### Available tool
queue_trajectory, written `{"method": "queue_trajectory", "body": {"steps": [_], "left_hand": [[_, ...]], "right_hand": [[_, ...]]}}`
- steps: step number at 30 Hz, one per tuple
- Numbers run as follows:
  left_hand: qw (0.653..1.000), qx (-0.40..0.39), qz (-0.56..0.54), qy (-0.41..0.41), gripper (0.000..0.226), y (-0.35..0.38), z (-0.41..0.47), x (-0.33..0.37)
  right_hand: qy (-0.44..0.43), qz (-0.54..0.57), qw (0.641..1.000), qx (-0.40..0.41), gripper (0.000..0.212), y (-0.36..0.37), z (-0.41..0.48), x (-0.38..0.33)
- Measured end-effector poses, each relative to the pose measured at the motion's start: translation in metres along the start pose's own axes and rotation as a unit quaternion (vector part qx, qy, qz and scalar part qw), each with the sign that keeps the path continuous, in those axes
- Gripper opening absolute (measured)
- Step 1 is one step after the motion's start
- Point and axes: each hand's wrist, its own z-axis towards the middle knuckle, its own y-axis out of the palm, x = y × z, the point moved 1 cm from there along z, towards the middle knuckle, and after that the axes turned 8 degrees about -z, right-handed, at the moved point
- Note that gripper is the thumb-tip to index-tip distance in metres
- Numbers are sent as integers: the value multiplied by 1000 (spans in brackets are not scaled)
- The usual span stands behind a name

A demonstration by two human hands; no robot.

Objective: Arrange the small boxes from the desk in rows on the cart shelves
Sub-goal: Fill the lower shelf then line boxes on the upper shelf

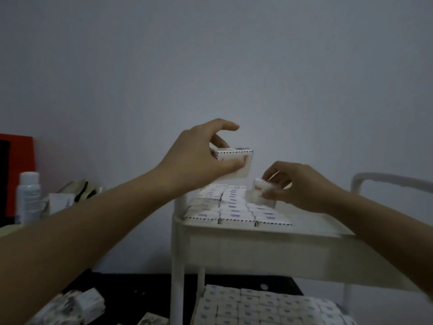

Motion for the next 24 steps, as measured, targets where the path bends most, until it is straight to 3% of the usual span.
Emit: {"method": "queue_trajectory", "body": {"steps": [5,11,16,19,24], "left_hand": [[996,-18,85,19,41,7,37,-4],[996,-19,84,25,50,31,57,-2],[990,-92,101,14,31,52,63,-1],[988,-95,124,14,23,61,68,-6],[985,-128,116,-11,27,69,72,-15]], "right_hand": [[12,94,994,-49,20,6,1,-2],[43,149,978,-141,16,8,-6,-4],[126,205,956,-168,28,7,-5,-4],[196,264,931,-159,40,6,-3,0],[248,295,909,-158,58,4,-6,1]]}}
